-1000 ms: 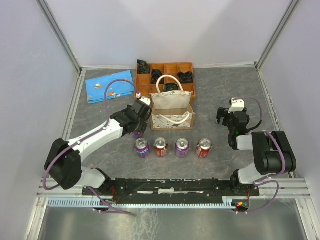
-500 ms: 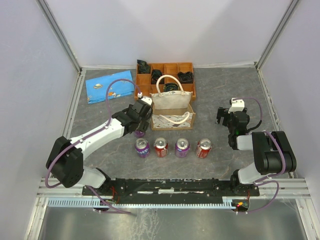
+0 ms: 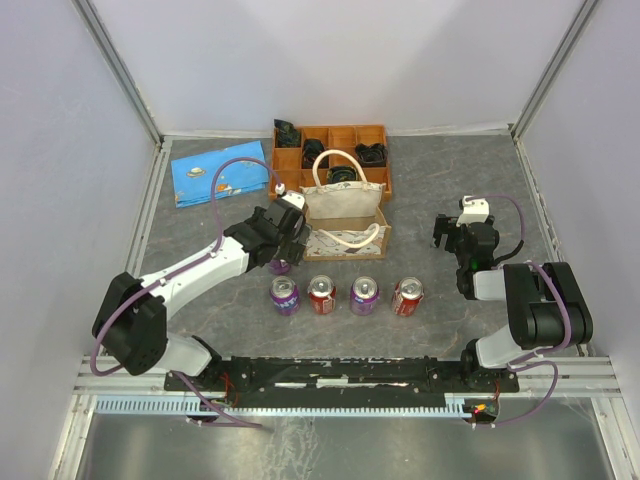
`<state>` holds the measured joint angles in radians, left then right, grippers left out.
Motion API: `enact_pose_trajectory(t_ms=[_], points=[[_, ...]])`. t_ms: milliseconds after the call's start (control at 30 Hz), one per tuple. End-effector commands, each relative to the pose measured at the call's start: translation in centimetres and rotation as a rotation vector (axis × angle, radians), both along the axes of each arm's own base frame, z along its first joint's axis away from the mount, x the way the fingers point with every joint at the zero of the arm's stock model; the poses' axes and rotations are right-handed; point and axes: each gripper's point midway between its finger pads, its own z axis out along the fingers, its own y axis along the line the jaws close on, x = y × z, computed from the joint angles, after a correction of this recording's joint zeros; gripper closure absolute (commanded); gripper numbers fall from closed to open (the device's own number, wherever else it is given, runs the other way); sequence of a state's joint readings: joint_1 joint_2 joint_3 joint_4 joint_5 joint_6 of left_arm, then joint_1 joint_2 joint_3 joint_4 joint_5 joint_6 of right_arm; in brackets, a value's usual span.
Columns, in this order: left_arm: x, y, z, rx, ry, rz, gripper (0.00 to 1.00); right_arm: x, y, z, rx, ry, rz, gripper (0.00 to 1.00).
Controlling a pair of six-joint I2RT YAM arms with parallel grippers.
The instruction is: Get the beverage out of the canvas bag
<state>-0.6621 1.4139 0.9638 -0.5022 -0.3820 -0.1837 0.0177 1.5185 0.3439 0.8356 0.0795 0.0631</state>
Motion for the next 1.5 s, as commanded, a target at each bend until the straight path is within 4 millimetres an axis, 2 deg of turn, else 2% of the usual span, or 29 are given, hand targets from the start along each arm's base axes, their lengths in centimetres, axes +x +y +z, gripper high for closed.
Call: enact_pose_trajectory(t_ms=[0, 133, 400, 533, 667, 800, 933, 1033, 1100, 1233, 1367, 1467], points=[[1.0, -1.2, 2.4, -0.100, -0.063, 0.030, 0.01, 1.2, 0.0, 1.7, -0.011, -0.053, 0.000, 0.01], [1.5, -0.7, 4.6, -0.112, -0.127, 0.055, 0.01, 1.2, -0.1, 1.7, -0.010, -0.052, -0.002, 0.01], [2.6, 0.0, 12.5, -0.211, -0.313, 0.124, 0.01, 1.2, 0.0, 1.7, -0.010, -0.052, 0.001, 0.01], [3.0, 0.7, 14.5, -0.226, -0.379, 0.162, 0.01, 1.2, 0.0, 1.7, -0.010, -0.053, -0.001, 0.01], [3.7, 3.4, 14.4, -0.201, -0.405, 0.253, 0.01, 1.2, 0.0, 1.7, -0.010, -0.052, 0.001, 0.01], [4.6, 7.5, 14.5, -0.226, -0.441, 0.372, 0.01, 1.2, 0.0, 1.7, -0.011, -0.052, 0.000, 0.01], [5.0, 12.5, 15.0, -0.229, -0.493, 0.504, 0.01, 1.2, 0.0, 1.7, -0.011, -0.053, 0.000, 0.01], [5.2, 17.8, 14.7, -0.223, -0.505, 0.673, 0.01, 1.2, 0.0, 1.7, -0.010, -0.052, 0.000, 0.01], [5.4, 19.9, 14.3, -0.275, -0.483, 0.724, 0.01, 1.2, 0.0, 1.7, -0.010, -0.053, 0.000, 0.01], [5.2, 22.0, 13.4, -0.303, -0.441, 0.779, 0.01, 1.2, 0.0, 1.7, -0.010, -0.052, 0.000, 0.01], [5.0, 21.7, 13.4, -0.330, -0.425, 0.790, 0.01, 1.1, 0.0, 1.7, -0.010, -0.052, -0.001, 0.01], [3.9, 23.1, 13.9, -0.322, -0.464, 0.911, 0.01, 1.2, 0.0, 1.7, -0.010, -0.052, 0.001, 0.01]])
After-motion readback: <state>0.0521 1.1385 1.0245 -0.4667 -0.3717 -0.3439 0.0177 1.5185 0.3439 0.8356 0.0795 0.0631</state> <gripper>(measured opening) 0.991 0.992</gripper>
